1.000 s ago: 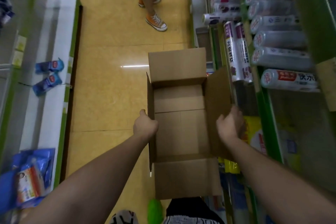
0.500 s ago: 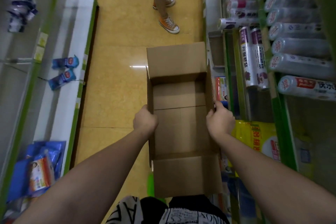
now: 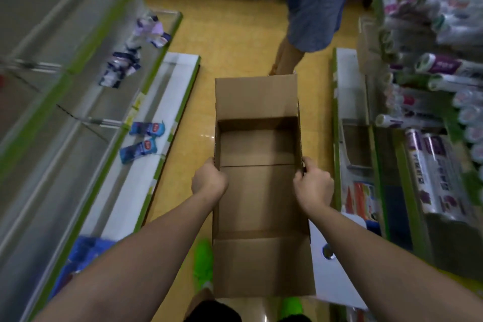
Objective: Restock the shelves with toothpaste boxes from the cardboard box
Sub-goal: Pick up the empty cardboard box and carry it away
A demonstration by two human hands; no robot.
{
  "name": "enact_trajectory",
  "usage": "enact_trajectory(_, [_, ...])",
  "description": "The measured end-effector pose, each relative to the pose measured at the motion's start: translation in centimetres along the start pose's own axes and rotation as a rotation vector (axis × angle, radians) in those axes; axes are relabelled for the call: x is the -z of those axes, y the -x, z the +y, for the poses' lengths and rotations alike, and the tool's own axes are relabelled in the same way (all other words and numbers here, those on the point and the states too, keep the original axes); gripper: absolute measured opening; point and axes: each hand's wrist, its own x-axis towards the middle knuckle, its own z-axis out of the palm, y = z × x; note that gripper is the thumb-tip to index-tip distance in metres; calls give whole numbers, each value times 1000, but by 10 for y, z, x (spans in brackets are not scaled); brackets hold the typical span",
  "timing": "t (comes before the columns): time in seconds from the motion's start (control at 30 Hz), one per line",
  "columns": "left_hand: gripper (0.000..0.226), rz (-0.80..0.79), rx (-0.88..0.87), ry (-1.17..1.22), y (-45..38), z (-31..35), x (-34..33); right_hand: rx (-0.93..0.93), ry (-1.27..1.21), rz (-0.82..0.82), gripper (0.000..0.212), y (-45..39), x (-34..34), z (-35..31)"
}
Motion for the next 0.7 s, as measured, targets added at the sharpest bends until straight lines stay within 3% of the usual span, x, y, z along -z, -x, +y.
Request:
enact_trajectory(0.33, [52, 41, -27, -39, -159, 7, 148, -11, -28, 43, 40, -70, -43, -191])
enact_trajectory(0.7, [56, 83, -53, 42, -313, 91, 215, 37, -75, 61, 41, -228, -67, -308])
